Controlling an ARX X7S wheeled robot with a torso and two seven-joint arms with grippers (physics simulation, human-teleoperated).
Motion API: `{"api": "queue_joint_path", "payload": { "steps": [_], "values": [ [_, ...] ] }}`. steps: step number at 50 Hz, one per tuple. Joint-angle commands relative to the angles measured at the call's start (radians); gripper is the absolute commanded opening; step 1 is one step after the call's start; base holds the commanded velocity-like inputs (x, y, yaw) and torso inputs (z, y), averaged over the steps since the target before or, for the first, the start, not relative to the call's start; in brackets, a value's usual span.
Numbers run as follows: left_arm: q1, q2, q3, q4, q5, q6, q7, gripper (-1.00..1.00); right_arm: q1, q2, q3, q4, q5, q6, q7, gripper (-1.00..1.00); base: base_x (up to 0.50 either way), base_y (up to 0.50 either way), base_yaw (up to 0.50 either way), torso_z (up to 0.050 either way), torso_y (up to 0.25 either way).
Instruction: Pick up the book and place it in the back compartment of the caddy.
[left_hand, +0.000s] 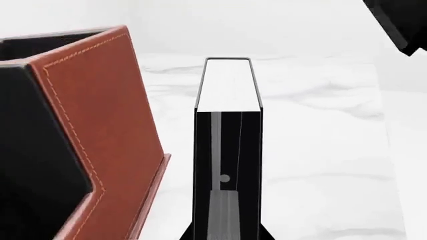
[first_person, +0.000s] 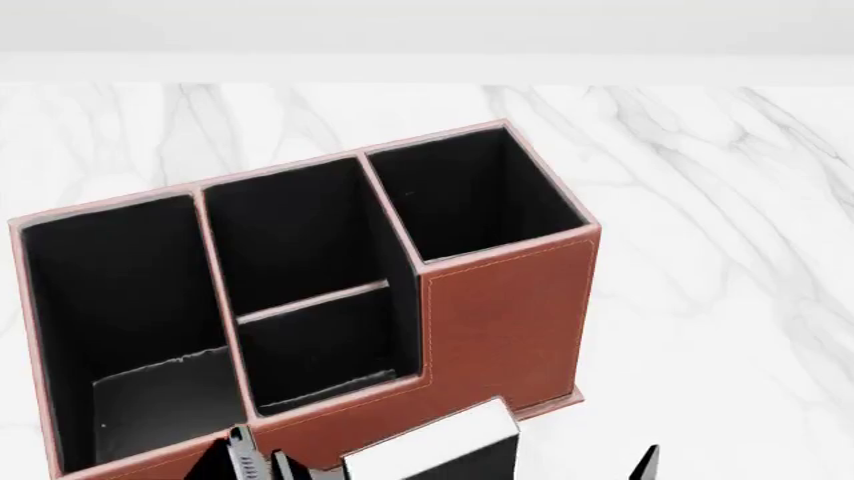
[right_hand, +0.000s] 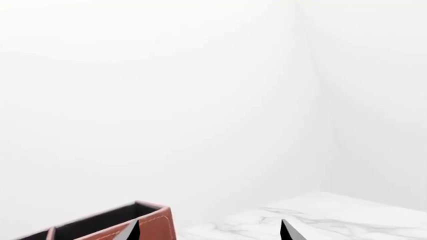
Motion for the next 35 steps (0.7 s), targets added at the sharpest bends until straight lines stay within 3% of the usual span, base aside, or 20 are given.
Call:
{"api": "queue_joint_path", "payload": {
  "steps": [1, 13, 35],
  "values": [
    [-0.049, -0.087, -0.051, 0.136, -0.075, -0.039, -0.003, -1.00, 0.006, -0.002, -0.005, 0.010, -0.002, 0.002, -0.002, 1.00, 0.00, 0.00, 0.00, 0.000, 0.000],
    [-0.097, -0.161, -0.077, 0.209, -0.150, -0.077, 0.024, -1.00, 0.009, -0.003, -0.011, 0.014, -0.007, 0.005, -0.002, 1.00, 0.00, 0.00, 0.00, 0.000, 0.001],
    [-0.220, -0.300, -0.103, 0.382, -0.189, -0.218, -0.096, -1.00, 0.014, -0.003, -0.019, 0.016, -0.011, 0.008, -0.002, 1.00, 0.00, 0.00, 0.00, 0.000, 0.001]
  ]
}}
